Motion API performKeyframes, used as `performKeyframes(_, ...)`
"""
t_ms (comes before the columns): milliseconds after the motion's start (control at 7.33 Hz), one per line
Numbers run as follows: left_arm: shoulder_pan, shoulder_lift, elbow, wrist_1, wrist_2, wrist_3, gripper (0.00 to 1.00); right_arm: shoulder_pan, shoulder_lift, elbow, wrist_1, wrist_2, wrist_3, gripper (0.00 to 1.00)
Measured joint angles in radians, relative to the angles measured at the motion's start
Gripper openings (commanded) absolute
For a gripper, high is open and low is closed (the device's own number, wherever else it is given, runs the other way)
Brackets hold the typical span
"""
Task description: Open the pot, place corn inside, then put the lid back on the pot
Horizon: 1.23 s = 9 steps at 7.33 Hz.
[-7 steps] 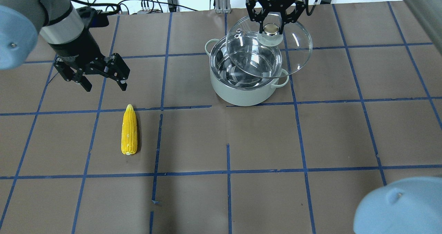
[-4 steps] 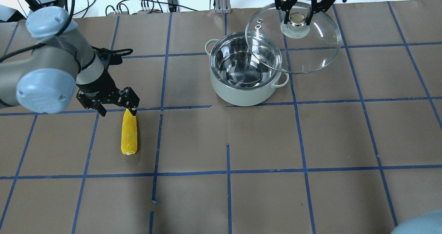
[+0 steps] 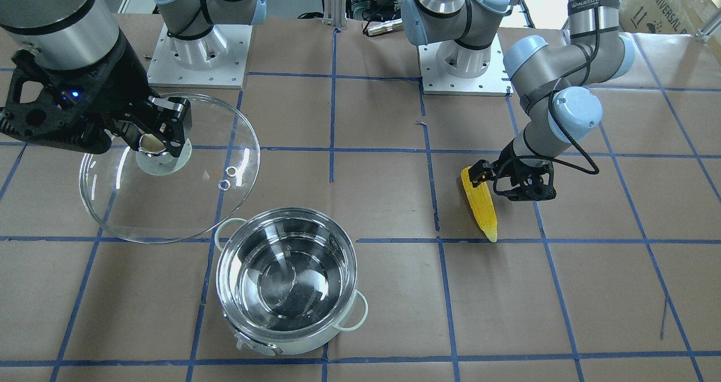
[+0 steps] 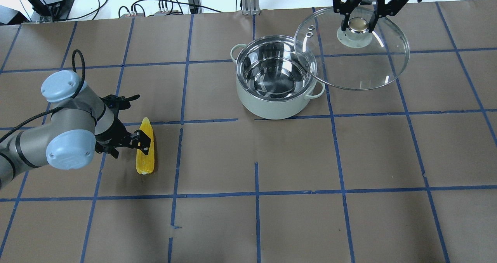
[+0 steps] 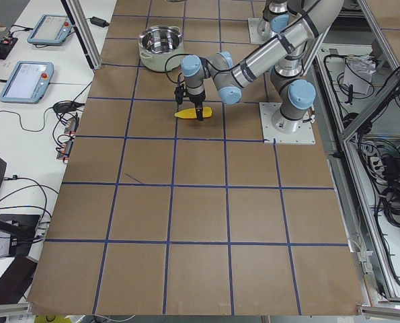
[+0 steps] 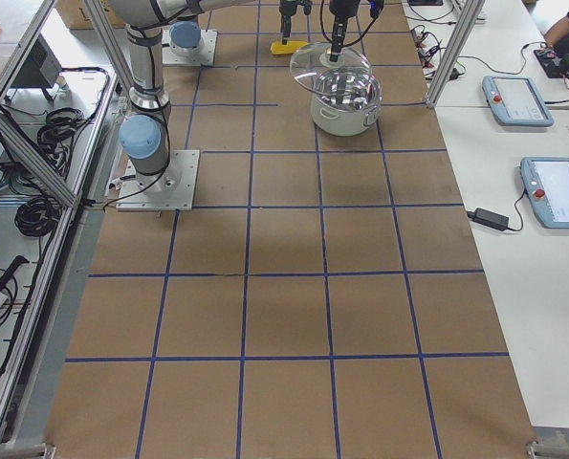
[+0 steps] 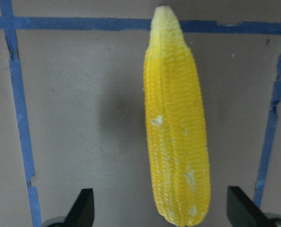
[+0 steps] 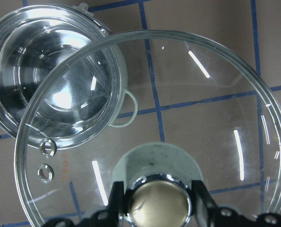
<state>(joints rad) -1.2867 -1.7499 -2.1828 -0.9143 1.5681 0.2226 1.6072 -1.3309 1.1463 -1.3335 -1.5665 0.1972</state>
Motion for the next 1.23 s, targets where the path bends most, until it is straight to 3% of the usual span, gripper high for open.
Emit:
performKeyframes(409, -0.051, -0.031, -0.013, 0.094, -0.001, -0.033, 0.99, -0.033, -0.006, 0.003, 0.014, -0.002, -0.051, 0.38)
performKeyframes(545, -0.053, -0.032, -0.012, 0.096, -0.002, -0.034, 0.9, -0.054, -0.009, 0.006, 0.021, -0.002, -0.074, 0.38)
performKeyframes(818, -0.051, -0.039, -0.009, 0.098, -0.002, -0.02, 0.21, -0.072, -0.02, 0.019, 0.025, 0.0, -0.092, 0.39)
performKeyframes(955, -0.052, -0.039, -0.003, 0.096, -0.002, -0.015, 0.05, -0.074, -0.023, 0.024, 0.025, 0.001, -0.094, 0.39)
performKeyframes(1227, -0.06, -0.028, 0.006, 0.086, -0.002, -0.011, 0.03, -0.073, -0.025, 0.027, 0.025, 0.004, -0.093, 0.39)
